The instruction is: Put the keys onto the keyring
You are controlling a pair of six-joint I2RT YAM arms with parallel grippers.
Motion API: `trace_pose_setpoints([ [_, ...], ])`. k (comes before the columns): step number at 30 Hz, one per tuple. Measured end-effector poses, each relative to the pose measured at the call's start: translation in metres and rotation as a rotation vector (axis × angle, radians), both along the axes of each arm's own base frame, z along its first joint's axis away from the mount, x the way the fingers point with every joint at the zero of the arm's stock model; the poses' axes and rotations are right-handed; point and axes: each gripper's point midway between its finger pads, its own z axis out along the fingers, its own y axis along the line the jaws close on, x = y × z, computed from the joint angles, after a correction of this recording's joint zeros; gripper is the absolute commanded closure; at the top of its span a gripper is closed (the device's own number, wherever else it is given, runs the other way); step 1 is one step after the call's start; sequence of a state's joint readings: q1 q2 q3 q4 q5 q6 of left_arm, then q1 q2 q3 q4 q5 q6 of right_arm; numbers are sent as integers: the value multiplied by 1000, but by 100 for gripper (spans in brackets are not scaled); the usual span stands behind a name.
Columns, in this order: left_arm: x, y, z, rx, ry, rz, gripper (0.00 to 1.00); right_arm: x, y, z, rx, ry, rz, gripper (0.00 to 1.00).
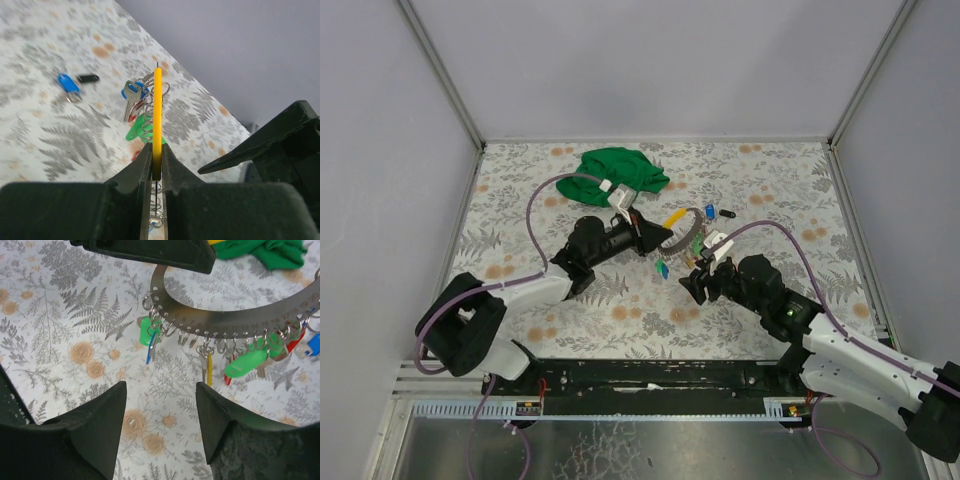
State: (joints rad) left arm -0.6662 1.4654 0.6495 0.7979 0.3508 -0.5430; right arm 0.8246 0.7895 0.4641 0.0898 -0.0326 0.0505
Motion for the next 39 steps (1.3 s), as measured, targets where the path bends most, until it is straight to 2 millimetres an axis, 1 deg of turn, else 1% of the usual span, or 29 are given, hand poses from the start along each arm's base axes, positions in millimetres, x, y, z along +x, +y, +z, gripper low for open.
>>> trace_pose_setpoints([
  [2,7,4,12,16,-67,35,100,5,2,5,-4,-33,0,22],
  [6,18,14,24,53,-154,109,100,13,8,10,-22,-106,28,20],
  [10,28,24,32,73,-199,184,100,22,15,18,25,-189,29,19],
  [13,33,28,34,76,-212,219,100,27,16,15,52,-238,16,24],
  [15,33,30,32,78,-210,226,100,29,18,10,59,-261,19,33],
  [17,31,32,30,82,-206,230,100,32,22,7,70,-283,21,38],
  [20,27,35,29,80,-208,230,100,36,26,5,87,-326,27,42],
  [25,21,39,38,62,-227,233,100,40,35,3,122,-386,50,48],
  [27,19,39,40,55,-233,232,100,41,39,2,135,-400,58,54],
  [31,14,37,41,50,-244,225,100,44,46,9,173,-443,68,60],
  [34,9,35,43,50,-257,219,100,46,49,12,195,-468,72,66],
  [36,6,34,45,50,-268,217,100,46,53,12,204,-479,86,69],
  [39,2,32,51,47,-289,214,100,46,56,11,214,-487,97,70],
])
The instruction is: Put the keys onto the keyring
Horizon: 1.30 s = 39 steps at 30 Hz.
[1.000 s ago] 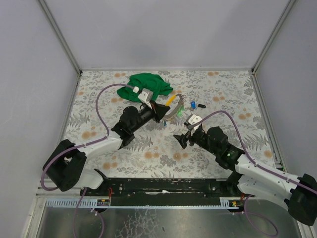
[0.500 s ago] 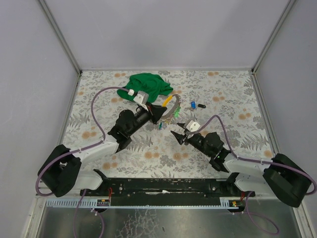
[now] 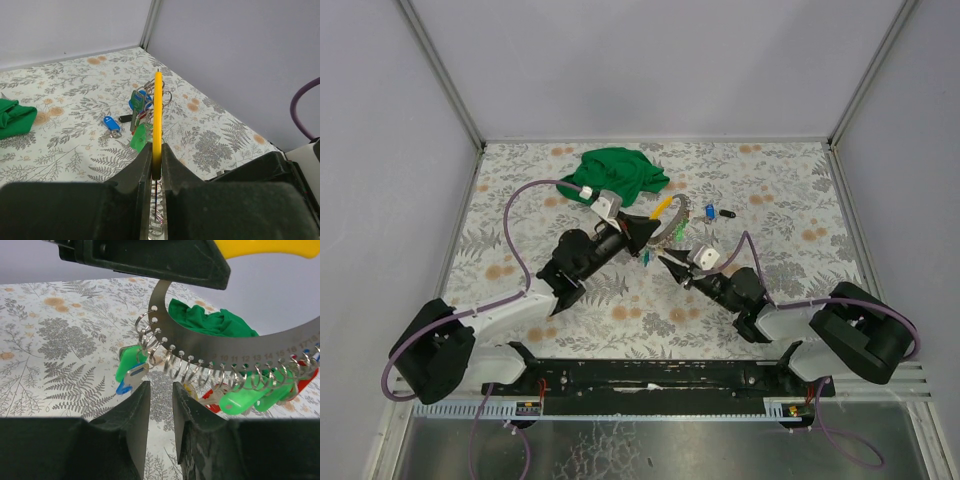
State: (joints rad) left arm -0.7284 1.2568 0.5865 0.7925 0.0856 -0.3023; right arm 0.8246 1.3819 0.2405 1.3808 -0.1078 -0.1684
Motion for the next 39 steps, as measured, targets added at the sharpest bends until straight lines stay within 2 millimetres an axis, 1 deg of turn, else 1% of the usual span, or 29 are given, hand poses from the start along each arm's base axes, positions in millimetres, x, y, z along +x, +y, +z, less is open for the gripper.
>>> trace_pose_setpoints([
  [4,-4,-2,4,3,-19,-3,100,-1,3,3,13,-15,14,71],
  [11,-3,-2,4,12,-29,3,100,-1,4,11,36,-37,17,72],
  [25,-7,-5,4,23,-42,-3,100,3,8,14,41,-41,18,77],
  [27,-7,-5,5,23,-44,-1,100,4,9,14,42,-41,18,77],
  [34,-8,-5,7,21,-49,5,100,5,10,13,41,-37,19,70],
  [39,-8,-5,7,22,-50,10,100,4,10,12,42,-28,21,70],
])
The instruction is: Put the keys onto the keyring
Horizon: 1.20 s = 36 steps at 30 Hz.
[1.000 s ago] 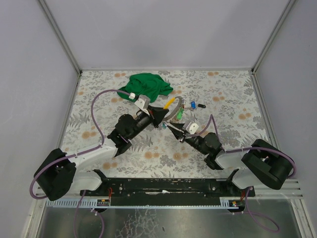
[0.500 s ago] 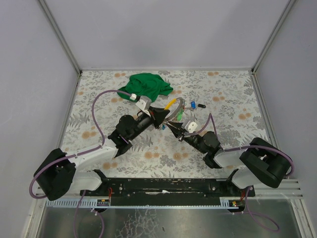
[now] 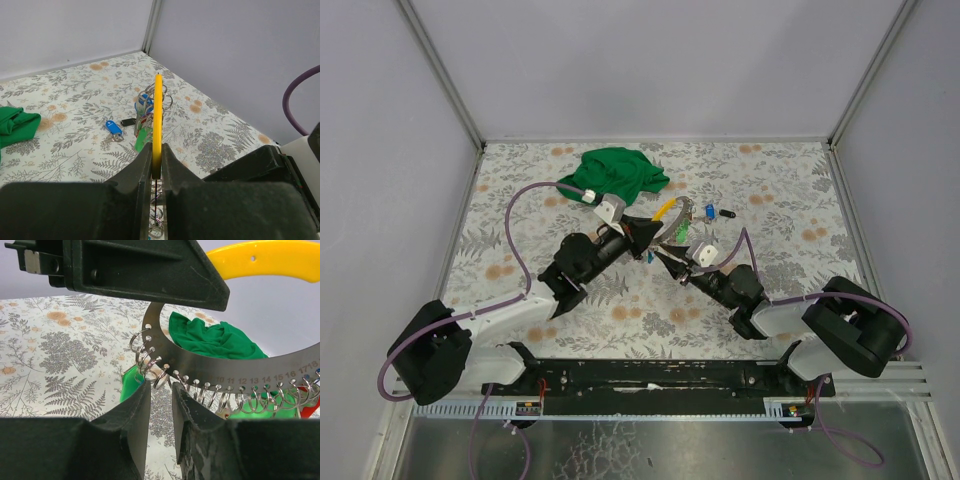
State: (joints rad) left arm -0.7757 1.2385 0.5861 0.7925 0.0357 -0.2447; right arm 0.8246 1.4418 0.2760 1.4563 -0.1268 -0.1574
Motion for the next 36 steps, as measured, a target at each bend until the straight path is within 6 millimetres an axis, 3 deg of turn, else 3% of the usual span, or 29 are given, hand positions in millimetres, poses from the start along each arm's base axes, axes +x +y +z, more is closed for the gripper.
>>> trace_pose_setpoints([
  [16,-2,-2,0,7,-7,13,99,4,-3,1,20,22,-31,77],
  [36,-1,-2,-4,54,-33,69,99,7,2,-3,3,76,-24,76],
])
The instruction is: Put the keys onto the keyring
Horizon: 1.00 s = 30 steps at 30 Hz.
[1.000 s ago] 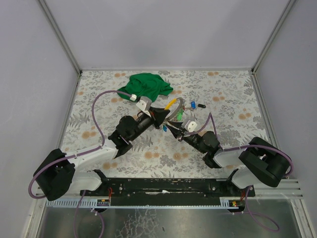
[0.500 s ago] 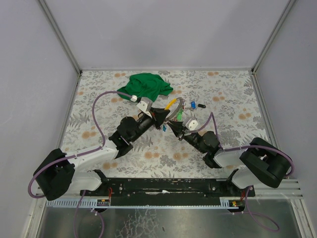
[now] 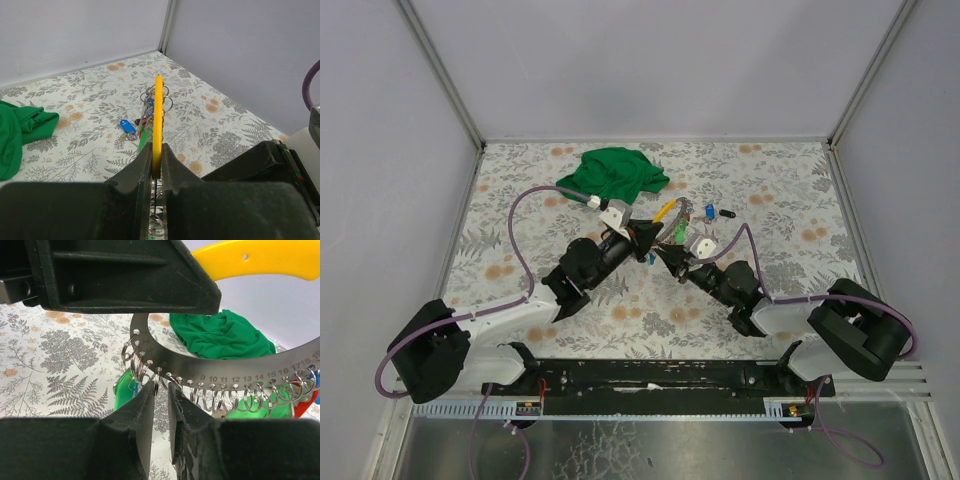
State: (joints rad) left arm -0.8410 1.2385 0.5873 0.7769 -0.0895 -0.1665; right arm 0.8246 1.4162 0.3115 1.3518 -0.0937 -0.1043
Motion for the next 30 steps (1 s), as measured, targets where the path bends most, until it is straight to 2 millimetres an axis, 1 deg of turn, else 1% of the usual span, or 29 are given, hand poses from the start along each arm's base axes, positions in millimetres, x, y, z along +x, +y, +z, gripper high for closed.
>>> trace_pose_setpoints([
  [7,0,0,-4,20,5,15,99,-1,1,-4,-15,17,6,80],
  [14,1,0,-4,33,1,32,99,0,2,-3,-12,20,6,82],
  [19,1,1,-5,40,0,41,99,1,3,-3,-14,28,7,87],
  [23,2,1,-5,44,0,50,99,1,3,-2,-12,31,8,89],
  [27,4,2,-3,39,5,66,99,-1,5,2,-5,24,24,95],
  [30,6,4,-5,32,27,90,97,-3,6,1,-8,26,33,97],
])
